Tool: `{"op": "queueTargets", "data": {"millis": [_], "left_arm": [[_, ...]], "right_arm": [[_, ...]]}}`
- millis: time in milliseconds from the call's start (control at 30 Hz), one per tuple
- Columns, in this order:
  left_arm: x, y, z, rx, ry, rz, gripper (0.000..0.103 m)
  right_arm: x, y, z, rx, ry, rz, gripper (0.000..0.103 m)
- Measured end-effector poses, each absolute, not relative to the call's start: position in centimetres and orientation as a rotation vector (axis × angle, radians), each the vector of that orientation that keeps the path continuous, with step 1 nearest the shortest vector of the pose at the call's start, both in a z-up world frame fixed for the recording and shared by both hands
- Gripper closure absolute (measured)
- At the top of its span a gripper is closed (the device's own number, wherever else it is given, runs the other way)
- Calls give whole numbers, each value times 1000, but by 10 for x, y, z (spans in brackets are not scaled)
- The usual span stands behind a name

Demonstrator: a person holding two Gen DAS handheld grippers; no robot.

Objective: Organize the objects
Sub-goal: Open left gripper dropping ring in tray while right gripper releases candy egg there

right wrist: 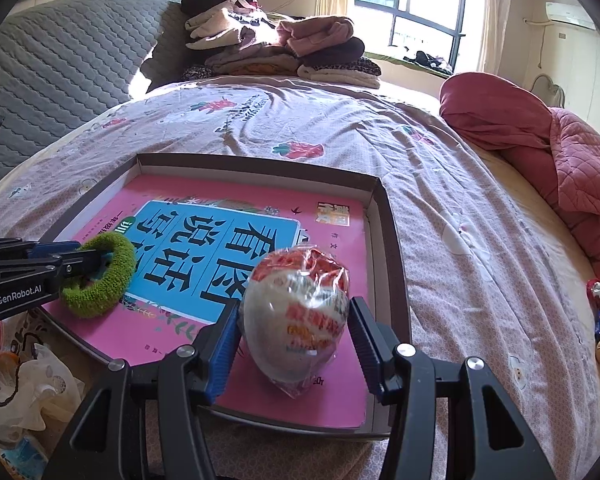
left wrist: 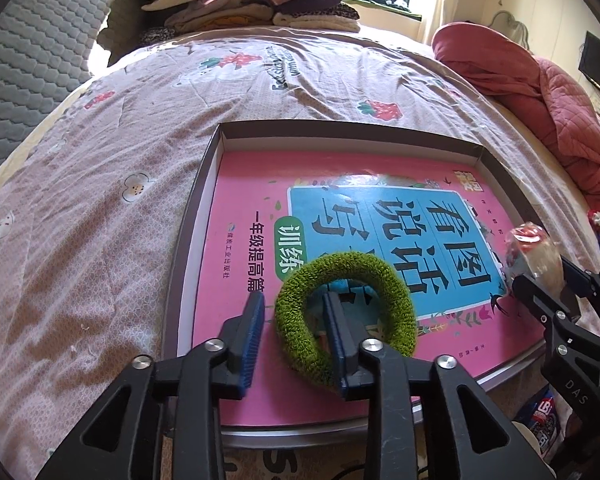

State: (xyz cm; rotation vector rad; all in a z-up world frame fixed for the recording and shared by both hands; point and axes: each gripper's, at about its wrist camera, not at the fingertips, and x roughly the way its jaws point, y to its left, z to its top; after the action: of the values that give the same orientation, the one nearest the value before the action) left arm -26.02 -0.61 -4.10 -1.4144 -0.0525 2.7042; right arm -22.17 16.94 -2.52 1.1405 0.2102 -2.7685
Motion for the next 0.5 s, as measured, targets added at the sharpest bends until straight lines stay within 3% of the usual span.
{"op": "queueTargets", "data": {"millis": [267,400,500], "left_arm": [[-256,-3,-36,-1402,-35,2705,61],[-255,-3,-32,-1389,-35,2712,50],[-253,-4,-27,-1363,-38,2726,50]], "right_arm": [[-219,168,-19,1112,229,-2788,50],[-217,168,-16,1096,237,-2798,50],[-216,168,-13,1082,239,-2805,50]]}}
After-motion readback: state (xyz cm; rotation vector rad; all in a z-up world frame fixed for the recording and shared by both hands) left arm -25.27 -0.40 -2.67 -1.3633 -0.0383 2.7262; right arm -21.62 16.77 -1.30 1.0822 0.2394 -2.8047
